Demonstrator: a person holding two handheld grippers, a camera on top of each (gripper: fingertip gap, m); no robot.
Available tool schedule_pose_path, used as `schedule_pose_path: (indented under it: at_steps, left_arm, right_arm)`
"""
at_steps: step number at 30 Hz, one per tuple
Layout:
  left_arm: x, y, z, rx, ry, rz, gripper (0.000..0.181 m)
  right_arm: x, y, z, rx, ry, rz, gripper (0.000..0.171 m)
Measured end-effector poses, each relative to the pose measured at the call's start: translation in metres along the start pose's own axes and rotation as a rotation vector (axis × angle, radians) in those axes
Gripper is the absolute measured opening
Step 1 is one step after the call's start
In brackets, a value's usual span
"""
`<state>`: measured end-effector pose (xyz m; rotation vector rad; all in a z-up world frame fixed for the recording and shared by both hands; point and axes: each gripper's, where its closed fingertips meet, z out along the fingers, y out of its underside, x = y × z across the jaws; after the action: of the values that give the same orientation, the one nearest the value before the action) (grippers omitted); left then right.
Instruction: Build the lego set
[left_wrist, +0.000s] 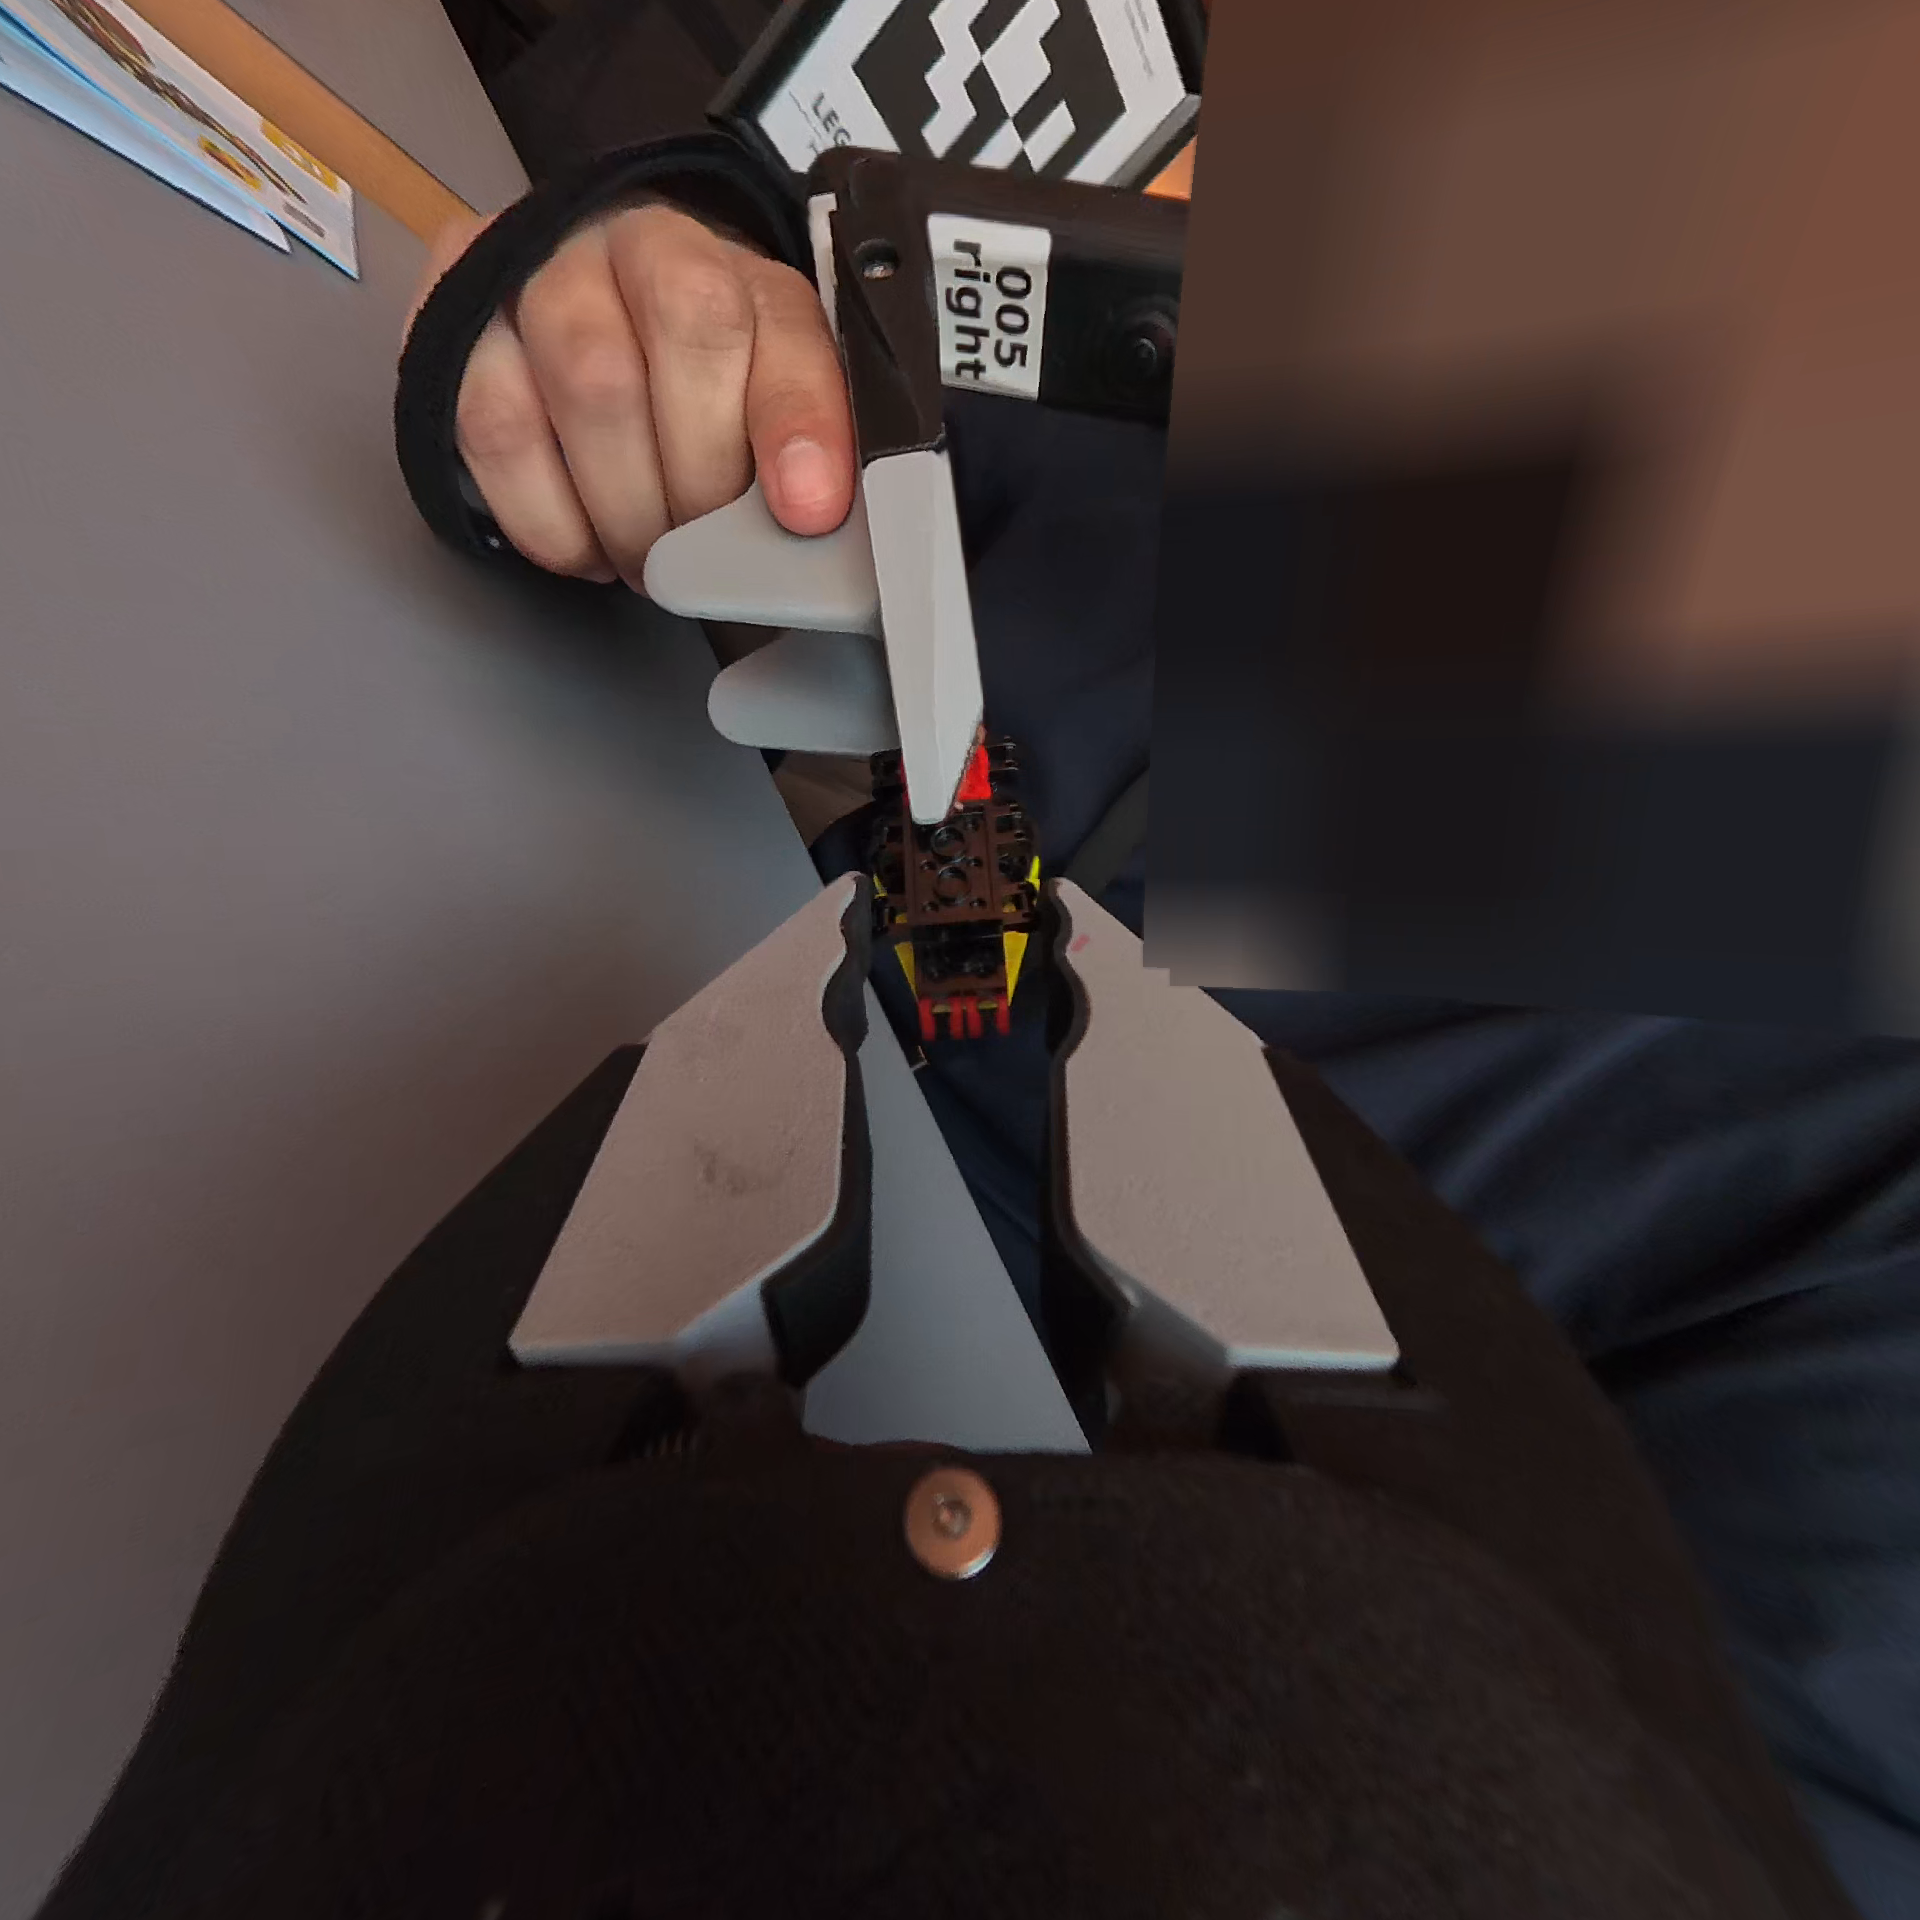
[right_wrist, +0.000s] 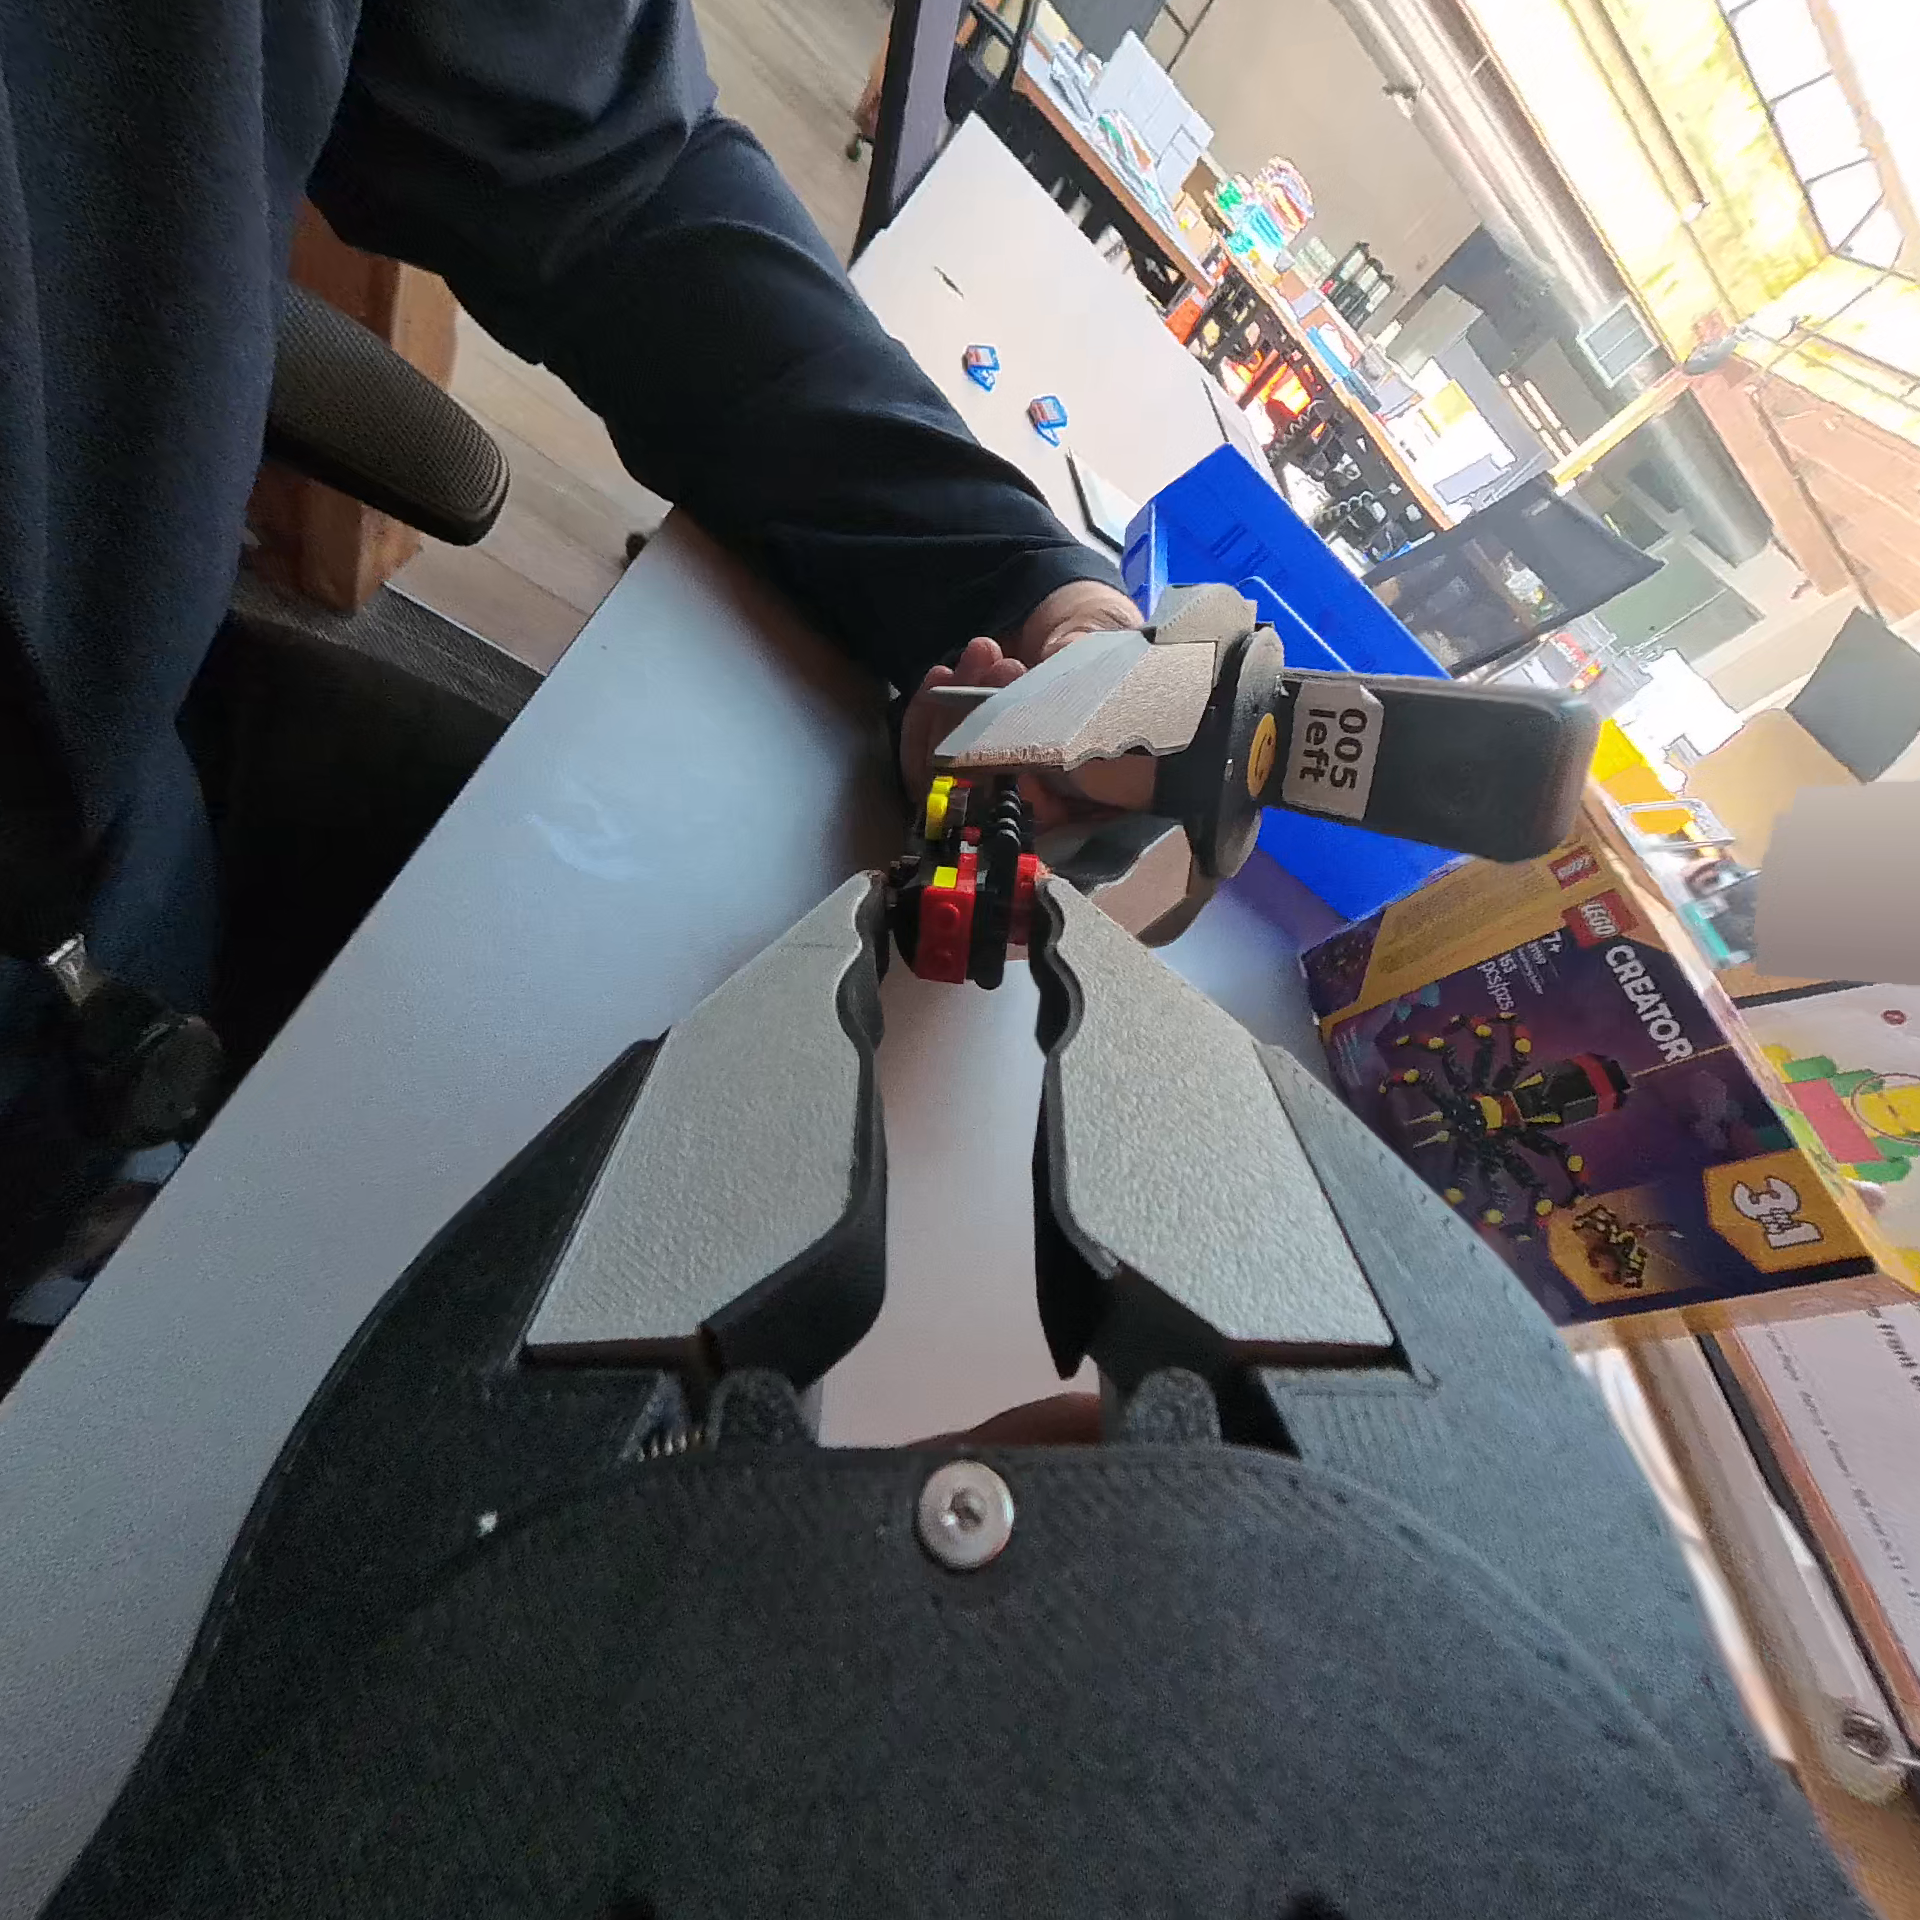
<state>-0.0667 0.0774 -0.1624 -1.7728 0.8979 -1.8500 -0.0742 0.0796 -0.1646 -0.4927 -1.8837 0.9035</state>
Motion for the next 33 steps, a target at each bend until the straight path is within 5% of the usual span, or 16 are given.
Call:
schedule_pose_path:
  at_steps: [6,12,18,33]
  left_arm:
    - [-0.018,-0.016,-0.011,0.058,-0.194,0.138,0.029]
    - [-0.048,-0.022,-0.022,-0.044,-0.596,0.544,0.029]
    - [-0.058,-0.025,-0.022,-0.114,-0.779,0.872,0.029]
    - [-0.049,-0.030,-0.022,-0.066,-0.765,1.003,0.029]
  right_arm:
    - [0.018,0.023,-0.004,-0.045,0.106,-0.030,0.034]
    - [0.035,0.042,-0.017,-0.045,0.100,0.104,0.071]
    - [0.046,0.056,-0.023,-0.054,0.094,0.207,0.063]
    - [0.032,0.058,-0.015,-0.079,0.040,0.174,0.045]
